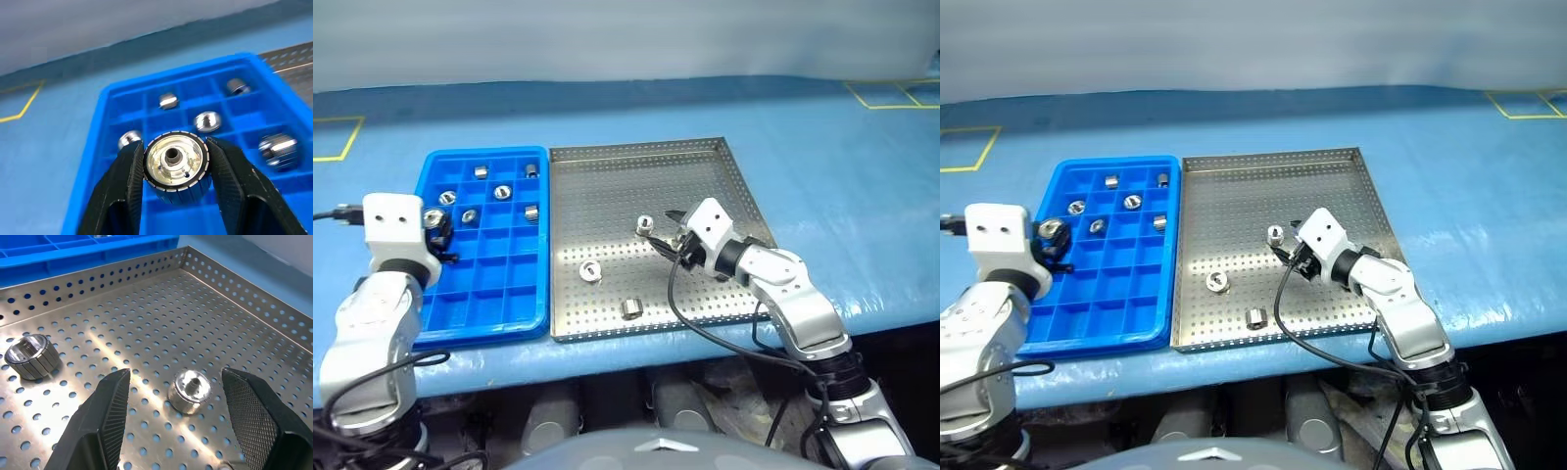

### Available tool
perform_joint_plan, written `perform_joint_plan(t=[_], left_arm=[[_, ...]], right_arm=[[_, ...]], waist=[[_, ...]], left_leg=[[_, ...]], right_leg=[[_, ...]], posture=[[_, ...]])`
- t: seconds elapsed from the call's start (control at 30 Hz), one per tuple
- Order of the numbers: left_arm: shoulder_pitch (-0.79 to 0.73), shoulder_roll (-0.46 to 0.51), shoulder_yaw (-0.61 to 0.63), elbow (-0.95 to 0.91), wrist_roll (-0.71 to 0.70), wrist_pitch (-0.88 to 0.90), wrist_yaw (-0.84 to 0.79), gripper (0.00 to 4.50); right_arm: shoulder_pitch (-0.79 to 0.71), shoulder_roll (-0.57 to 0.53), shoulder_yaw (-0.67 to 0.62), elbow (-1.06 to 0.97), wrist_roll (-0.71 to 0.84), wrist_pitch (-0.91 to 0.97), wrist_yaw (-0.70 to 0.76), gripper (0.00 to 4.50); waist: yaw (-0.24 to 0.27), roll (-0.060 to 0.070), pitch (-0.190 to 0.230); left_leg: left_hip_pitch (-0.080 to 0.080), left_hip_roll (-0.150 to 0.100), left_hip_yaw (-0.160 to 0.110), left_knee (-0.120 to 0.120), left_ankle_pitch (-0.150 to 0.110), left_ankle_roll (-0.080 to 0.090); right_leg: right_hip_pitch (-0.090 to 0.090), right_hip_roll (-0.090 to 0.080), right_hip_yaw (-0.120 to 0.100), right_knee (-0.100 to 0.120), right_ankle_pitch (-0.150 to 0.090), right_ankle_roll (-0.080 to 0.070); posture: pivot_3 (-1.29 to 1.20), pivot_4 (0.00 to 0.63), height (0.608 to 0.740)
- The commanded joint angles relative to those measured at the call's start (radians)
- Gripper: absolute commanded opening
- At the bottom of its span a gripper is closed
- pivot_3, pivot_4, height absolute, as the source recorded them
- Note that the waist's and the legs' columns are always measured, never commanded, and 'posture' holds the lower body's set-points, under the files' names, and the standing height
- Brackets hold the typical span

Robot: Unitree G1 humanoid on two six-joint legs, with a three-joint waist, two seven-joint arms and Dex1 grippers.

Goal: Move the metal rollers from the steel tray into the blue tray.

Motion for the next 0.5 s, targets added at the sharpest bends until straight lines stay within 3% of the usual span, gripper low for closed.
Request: perform_joint_plan(t=[0.03,0.2,0.5], left_arm=[[0.046,-0.032,0.005,-0.008,0.029,-0.024,0.03,1.75],[0.036,-0.077,0.012,0.085,0.024,-0.094,0.041,1.75],[-0.056,-0.073,-0.02,0.221,0.028,-0.166,0.044,1.75]], right_arm=[[-0.024,0.005,0.002,-0.012,0.002,-0.031,0.014,3.14],[-0.025,0.007,0.003,-0.007,0.001,-0.034,0.018,3.14],[-0.026,0.005,0.0,-0.005,-0.001,-0.04,0.018,3.14]], waist=[[0.018,-0.001,0.0],[0.046,-0.001,-0.001],[0.042,-0.002,-0.001]], left_leg=[[0.0,0.0,0.0,0.0,0.0,0.0],[0.0,0.0,-0.002,0.0,0.0,-0.001],[0.0,0.0,-0.003,0.0,0.001,-0.002]], right_leg=[[0.0,-0.001,-0.001,0.0,0.0,0.0],[0.001,-0.003,-0.005,-0.001,-0.002,-0.006],[0.001,-0.002,-0.007,0.0,-0.002,-0.009]], posture=[[0.0,0.15,0.74],[0.0,0.15,0.74],[-0.02,0.15,0.74]])
